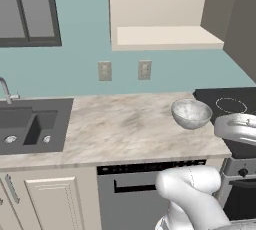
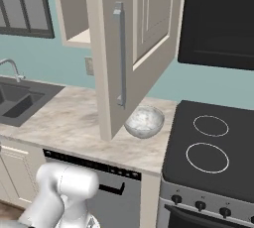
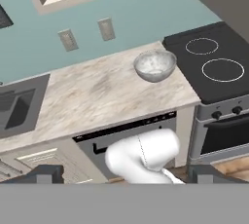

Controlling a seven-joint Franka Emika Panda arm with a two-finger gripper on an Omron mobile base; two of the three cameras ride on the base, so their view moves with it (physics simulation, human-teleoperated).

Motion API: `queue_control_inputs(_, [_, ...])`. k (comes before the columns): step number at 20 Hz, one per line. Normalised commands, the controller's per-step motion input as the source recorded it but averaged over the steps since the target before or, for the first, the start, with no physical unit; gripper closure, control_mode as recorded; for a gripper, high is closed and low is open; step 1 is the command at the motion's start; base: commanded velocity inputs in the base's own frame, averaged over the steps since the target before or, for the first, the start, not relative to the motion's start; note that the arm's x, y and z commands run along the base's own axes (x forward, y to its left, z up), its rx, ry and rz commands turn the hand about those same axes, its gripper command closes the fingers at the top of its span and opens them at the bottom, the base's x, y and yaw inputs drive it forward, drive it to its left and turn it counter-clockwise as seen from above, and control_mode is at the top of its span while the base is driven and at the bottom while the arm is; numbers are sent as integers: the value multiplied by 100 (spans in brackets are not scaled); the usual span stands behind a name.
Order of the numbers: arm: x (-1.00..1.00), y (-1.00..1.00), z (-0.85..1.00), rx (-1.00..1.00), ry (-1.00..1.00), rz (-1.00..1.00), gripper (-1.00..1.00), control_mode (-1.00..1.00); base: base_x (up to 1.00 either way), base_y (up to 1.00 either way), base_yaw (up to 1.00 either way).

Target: Open the cabinet and move the ladle to the pot. Then close the cabinet.

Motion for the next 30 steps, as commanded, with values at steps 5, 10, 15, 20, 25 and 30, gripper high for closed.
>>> queue_control_inputs(5, [-7, -13, 36, -4, -10, -11, -100, -100, 0, 0, 0])
queue_control_inputs(10, [23, -42, -3, 0, -10, -1, -100, -100, 0, 0, 0])
queue_control_inputs(15, [0, -48, -22, 0, -29, 0, -100, -100, 0, 0, 0])
queue_control_inputs(20, [-10, -15, -34, 0, -44, 2, -100, -100, 0, 0, 0])
queue_control_inputs(25, [0, 0, -23, -1, -42, 0, -100, -100, 0, 0, 0])
queue_control_inputs(30, [19, -13, -9, 0, -32, 0, -100, -100, 0, 0, 0])
